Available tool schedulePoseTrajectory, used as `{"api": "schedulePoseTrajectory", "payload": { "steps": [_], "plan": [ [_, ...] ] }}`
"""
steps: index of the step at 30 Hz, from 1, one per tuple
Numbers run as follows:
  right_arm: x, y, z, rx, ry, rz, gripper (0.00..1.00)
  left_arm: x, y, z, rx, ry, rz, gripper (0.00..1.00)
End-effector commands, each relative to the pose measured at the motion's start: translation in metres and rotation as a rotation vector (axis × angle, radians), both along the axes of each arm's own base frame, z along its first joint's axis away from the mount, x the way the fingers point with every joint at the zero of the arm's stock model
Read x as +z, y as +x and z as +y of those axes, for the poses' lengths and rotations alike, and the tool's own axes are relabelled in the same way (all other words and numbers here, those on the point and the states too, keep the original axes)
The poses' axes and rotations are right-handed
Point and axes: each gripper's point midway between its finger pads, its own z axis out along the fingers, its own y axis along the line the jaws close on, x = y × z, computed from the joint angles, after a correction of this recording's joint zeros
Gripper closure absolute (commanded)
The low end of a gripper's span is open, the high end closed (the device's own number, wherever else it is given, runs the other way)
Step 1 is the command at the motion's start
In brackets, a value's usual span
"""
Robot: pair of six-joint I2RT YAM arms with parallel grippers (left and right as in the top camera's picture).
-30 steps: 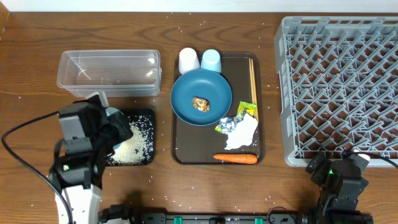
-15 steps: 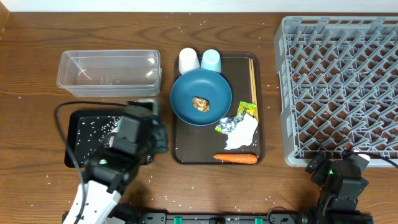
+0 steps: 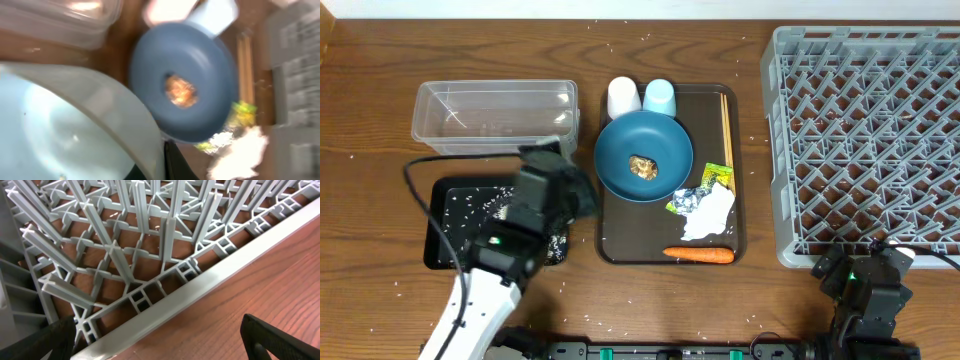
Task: Sort waste into correct bins and load items into the dishwasher rack
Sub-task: 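Swing the tilted bowl over the black tray, shaking out rice, then keep tipping the bowl over the black tray to empty remaining rice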
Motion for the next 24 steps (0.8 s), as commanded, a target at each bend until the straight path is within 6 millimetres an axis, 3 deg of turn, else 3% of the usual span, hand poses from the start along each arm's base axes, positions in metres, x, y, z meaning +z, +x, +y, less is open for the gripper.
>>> {"api": "schedulePoseTrajectory", "payload": {
  "steps": [1,4,7,11,14,17,24],
  "plan": [
    [0.005,0.0,-0.003,-0.007,-0.016,-0.007,0.01,0.039,-0.008,-0.026,-0.183,-0.355,-0.001,0.94],
    [0.005,0.0,-0.003,-0.007,-0.016,-0.007,0.01,0.065,-0.006,-0.015,-0.238,-0.514,-0.041,0.94],
    [0.005,0.0,-0.003,-0.007,-0.016,-0.007,0.01,0.085,-0.007,0.009,-0.291,-0.654,-0.082,0.94],
    [0.005,0.0,-0.003,-0.007,-0.016,-0.007,0.01,0.096,-0.011,0.043,-0.315,-0.822,-0.088,0.94],
    [0.005,0.0,-0.003,-0.007,-0.016,-0.007,0.01,0.092,-0.007,0.069,-0.276,-0.913,-0.077,0.94],
    [0.005,0.0,-0.003,-0.007,-0.016,-0.007,0.01,0.073,0.002,0.093,-0.168,-0.99,-0.015,0.94],
    [0.005,0.0,-0.003,-0.007,-0.016,-0.007,0.01,0.045,0.014,0.107,-0.024,-1.16,0.176,0.94]
  ]
}}
